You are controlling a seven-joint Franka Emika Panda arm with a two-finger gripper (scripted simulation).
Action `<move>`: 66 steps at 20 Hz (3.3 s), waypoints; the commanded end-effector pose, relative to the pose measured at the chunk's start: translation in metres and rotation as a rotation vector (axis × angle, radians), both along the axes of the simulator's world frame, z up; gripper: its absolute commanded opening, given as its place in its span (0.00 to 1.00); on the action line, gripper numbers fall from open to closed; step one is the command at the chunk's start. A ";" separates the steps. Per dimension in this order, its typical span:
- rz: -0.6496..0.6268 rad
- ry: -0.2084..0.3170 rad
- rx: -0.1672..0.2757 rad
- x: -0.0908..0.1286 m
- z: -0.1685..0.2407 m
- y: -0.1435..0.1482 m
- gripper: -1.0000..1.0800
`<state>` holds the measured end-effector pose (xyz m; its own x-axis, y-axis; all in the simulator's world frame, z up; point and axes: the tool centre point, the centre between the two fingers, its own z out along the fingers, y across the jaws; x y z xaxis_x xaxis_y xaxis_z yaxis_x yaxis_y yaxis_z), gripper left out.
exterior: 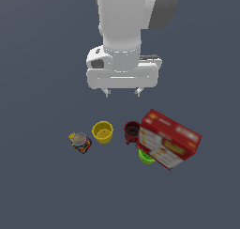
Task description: Pick up a designated object from a clutter of objects.
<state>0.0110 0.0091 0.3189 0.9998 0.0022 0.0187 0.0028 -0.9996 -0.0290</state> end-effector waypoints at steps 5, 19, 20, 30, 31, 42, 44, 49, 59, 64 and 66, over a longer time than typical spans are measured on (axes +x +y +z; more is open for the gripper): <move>0.025 -0.004 0.002 0.001 0.001 0.011 0.62; 0.086 -0.004 -0.002 0.014 -0.011 0.021 0.62; 0.097 -0.004 -0.003 0.017 -0.014 0.022 0.62; 0.269 0.005 -0.016 0.060 -0.065 0.039 0.62; 0.292 0.007 -0.017 0.065 -0.073 0.042 0.62; 0.534 0.018 -0.015 0.110 -0.163 0.070 0.62; 0.567 0.019 -0.013 0.114 -0.176 0.074 0.62; 0.627 0.020 -0.009 0.122 -0.202 0.081 0.62; 0.660 0.023 -0.006 0.125 -0.217 0.085 0.62; 0.661 0.022 -0.006 0.125 -0.232 0.085 0.62; 0.663 0.022 -0.006 0.124 -0.241 0.086 0.62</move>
